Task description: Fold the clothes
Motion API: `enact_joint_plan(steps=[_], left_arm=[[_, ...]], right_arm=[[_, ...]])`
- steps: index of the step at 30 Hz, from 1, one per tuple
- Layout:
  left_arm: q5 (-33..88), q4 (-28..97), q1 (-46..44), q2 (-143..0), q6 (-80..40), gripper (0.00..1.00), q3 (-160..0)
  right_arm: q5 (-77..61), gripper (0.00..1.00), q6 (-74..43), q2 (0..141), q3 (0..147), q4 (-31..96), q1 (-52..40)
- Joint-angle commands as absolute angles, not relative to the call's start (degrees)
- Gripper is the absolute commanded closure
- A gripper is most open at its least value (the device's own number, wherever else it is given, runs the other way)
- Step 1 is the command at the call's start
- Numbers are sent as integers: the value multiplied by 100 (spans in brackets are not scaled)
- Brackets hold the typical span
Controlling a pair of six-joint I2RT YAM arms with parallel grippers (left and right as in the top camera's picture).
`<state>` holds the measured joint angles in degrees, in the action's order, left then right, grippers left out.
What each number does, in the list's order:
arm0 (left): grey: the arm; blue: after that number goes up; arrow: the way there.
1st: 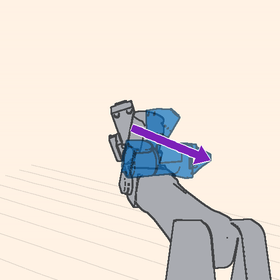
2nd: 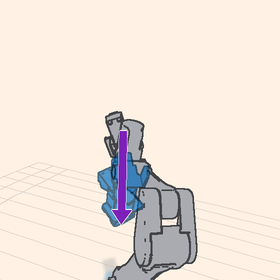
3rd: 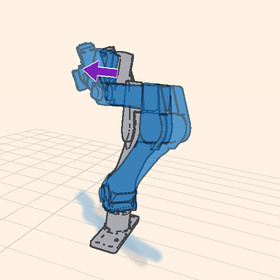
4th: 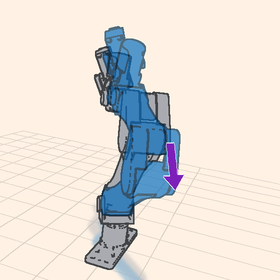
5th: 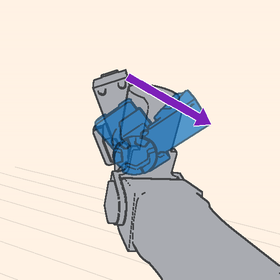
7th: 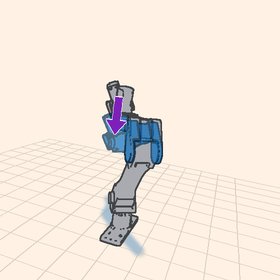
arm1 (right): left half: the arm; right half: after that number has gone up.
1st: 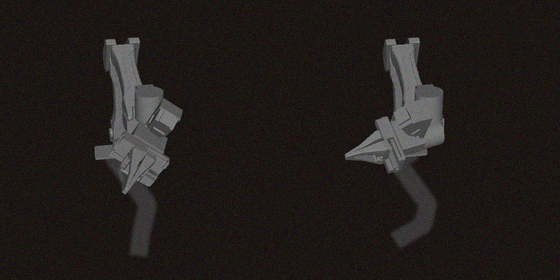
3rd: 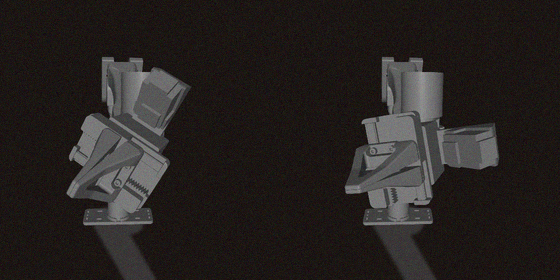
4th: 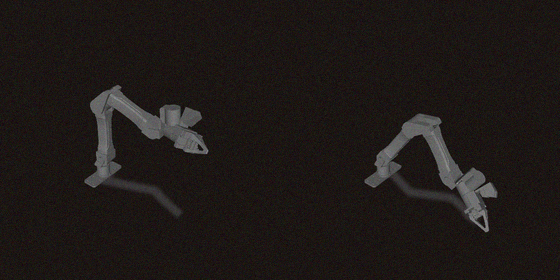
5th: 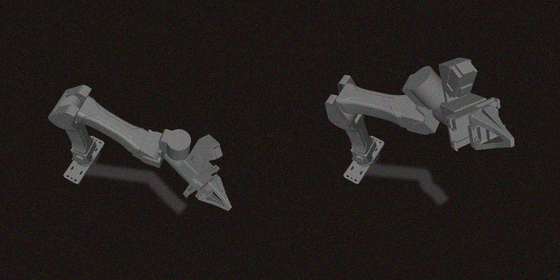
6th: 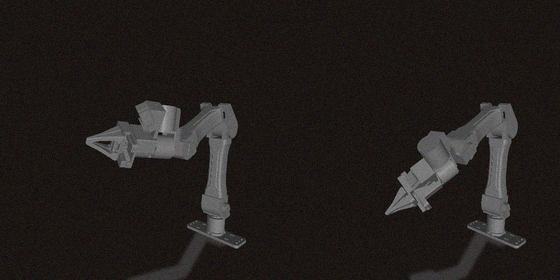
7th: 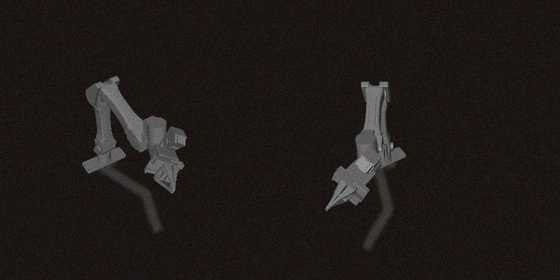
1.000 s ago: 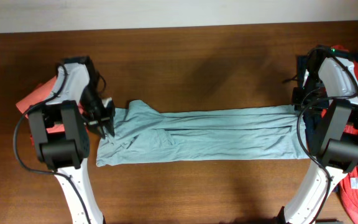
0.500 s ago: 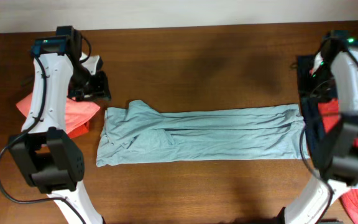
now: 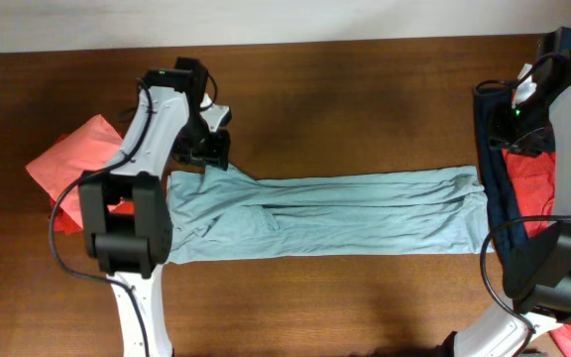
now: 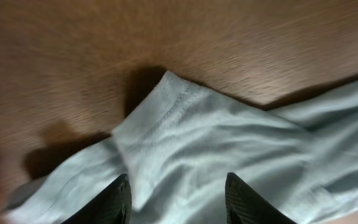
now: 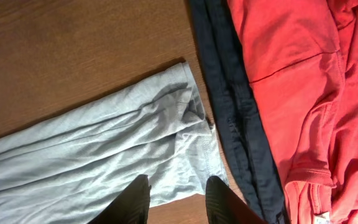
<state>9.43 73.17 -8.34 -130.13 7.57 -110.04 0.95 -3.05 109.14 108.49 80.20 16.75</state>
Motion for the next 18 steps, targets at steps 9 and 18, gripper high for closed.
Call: enact_joint_plan(steps=[9,18], left_arm=[[526,7279,-799,-13430,735,69,-10958],[694,7918,-832,-13343,738,100,-11172]], right_arm=[[43,65,-344,10934,10862,8020,1684],[43,66,-344,10934,10860,8018,1684]])
